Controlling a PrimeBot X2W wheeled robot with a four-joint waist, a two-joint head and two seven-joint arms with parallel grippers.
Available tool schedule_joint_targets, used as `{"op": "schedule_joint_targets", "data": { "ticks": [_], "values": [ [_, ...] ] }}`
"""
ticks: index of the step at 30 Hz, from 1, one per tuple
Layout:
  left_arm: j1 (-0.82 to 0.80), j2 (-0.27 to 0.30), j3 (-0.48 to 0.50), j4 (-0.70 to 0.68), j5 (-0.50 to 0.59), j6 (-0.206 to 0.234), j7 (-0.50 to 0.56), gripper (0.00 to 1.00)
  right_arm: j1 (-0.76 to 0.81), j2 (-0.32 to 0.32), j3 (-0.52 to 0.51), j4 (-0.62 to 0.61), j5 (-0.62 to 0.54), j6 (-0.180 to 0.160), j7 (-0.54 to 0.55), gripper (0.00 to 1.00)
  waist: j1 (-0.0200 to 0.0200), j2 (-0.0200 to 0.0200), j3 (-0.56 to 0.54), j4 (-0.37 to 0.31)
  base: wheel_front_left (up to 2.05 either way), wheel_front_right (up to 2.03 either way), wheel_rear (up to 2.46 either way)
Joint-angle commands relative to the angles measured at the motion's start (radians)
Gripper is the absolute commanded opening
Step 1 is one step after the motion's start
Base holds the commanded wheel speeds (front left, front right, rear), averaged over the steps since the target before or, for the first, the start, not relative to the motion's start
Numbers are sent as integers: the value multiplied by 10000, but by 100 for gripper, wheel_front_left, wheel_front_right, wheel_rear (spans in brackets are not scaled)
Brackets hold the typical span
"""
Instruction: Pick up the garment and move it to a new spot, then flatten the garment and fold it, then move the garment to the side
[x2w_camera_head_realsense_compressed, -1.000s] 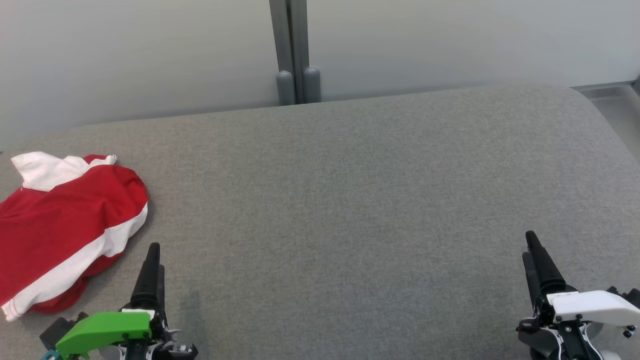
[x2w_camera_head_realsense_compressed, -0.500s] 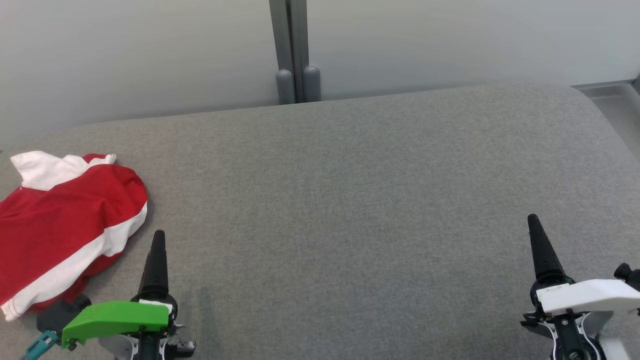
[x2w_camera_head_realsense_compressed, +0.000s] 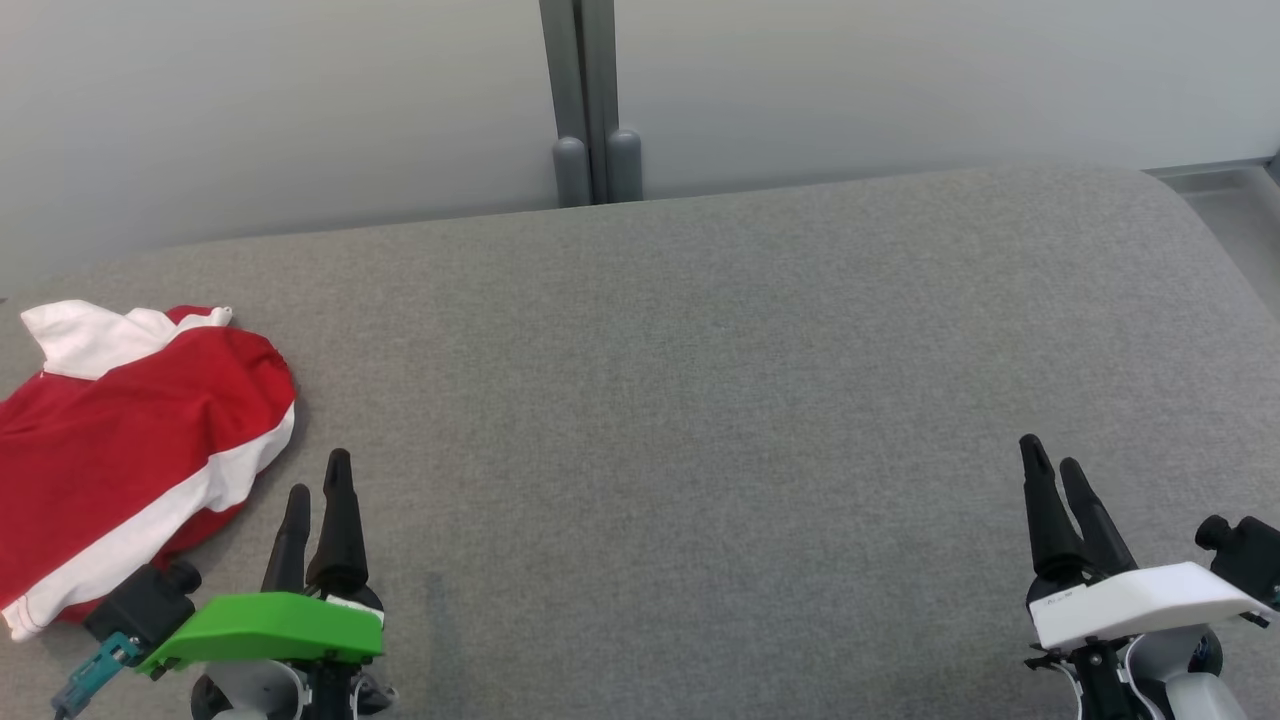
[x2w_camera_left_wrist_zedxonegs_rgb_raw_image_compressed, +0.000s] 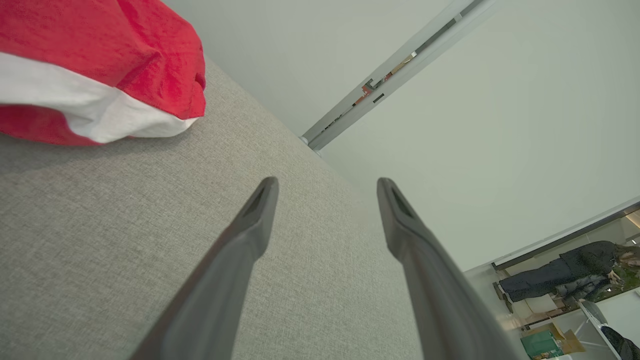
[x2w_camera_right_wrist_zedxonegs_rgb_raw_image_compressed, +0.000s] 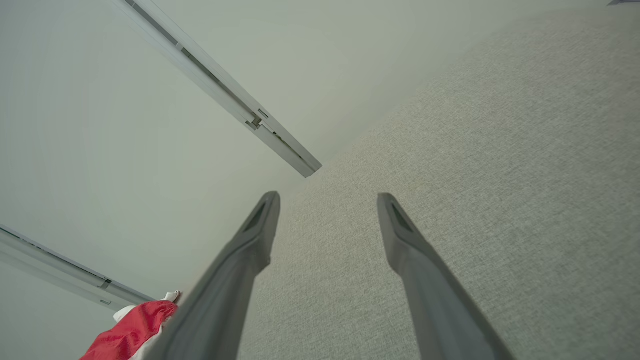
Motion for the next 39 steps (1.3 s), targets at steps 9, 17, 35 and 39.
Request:
{"op": "schedule_joint_targets", "data": {
  "ticks": [9,17,35,39],
  "values": [
    [106,87,-30,62,1749,41,-352,100,6,-83,274,15,-1624,3,-363,100,0,-1,11,-2,0,0,0],
    [141,97,-158,283,2593,38,-584,100,-17,-94,273,98,-2713,4,-595,100,0,-1,3,8,0,0,0],
    [257,115,-365,692,4138,-7,-1027,100,78,-114,509,215,-4489,5,-1052,100,0,-1,18,66,0,0,0],
    [258,120,-442,832,4402,-35,-1118,100,106,-119,524,231,-4843,5,-1137,100,0,-1,30,78,0,0,0]
  ]
}}
